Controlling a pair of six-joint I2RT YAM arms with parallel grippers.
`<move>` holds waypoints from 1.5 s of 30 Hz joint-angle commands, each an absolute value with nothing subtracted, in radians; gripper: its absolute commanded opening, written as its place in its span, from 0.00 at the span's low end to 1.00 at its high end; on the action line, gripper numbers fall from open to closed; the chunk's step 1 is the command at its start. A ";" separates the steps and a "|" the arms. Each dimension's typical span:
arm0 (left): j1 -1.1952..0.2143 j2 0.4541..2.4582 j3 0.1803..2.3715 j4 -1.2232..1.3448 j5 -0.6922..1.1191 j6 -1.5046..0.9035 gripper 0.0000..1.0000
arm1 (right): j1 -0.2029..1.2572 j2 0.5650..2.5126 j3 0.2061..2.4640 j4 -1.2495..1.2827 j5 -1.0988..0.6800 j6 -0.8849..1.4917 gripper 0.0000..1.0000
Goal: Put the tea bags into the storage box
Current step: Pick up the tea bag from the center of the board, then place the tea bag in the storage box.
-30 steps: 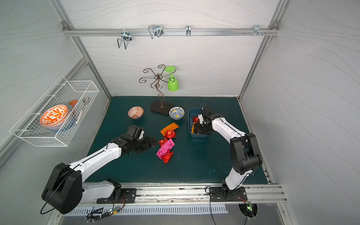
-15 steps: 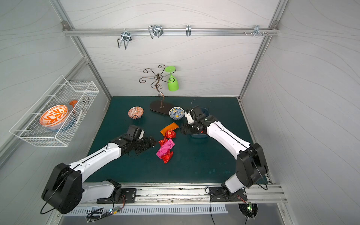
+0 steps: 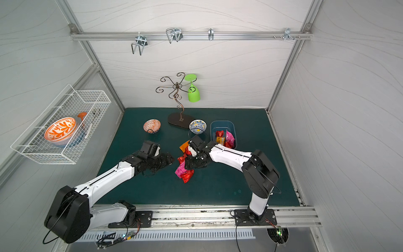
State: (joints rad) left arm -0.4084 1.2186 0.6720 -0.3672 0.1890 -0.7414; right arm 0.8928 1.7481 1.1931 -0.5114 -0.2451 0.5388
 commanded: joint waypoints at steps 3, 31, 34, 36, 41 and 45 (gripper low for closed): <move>-0.413 1.211 0.667 -0.346 0.173 -0.751 0.88 | 0.916 1.776 1.180 -0.525 -0.285 0.560 0.69; -0.413 1.193 0.667 -0.354 0.172 -0.741 0.88 | 0.890 1.739 1.202 -0.587 -0.263 0.503 0.00; -0.413 1.199 0.671 -0.351 0.178 -0.740 0.88 | 0.845 1.662 1.190 -0.619 -0.271 0.488 0.00; -0.413 1.208 0.674 -0.346 0.185 -0.740 0.88 | 0.794 1.607 1.186 -0.634 -0.278 0.476 0.00; -0.413 1.230 0.684 -0.335 0.207 -0.742 0.88 | 0.626 1.507 1.192 -0.632 -0.291 0.437 0.00; -0.413 1.242 0.688 -0.328 0.217 -0.743 0.88 | 0.476 1.505 1.228 -0.615 -0.273 0.399 0.00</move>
State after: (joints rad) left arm -0.4084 1.2304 0.6632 -0.3653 0.2005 -0.7444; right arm 0.5434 1.5017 1.1995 -0.5938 -0.2825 0.4477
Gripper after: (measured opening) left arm 0.880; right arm 0.047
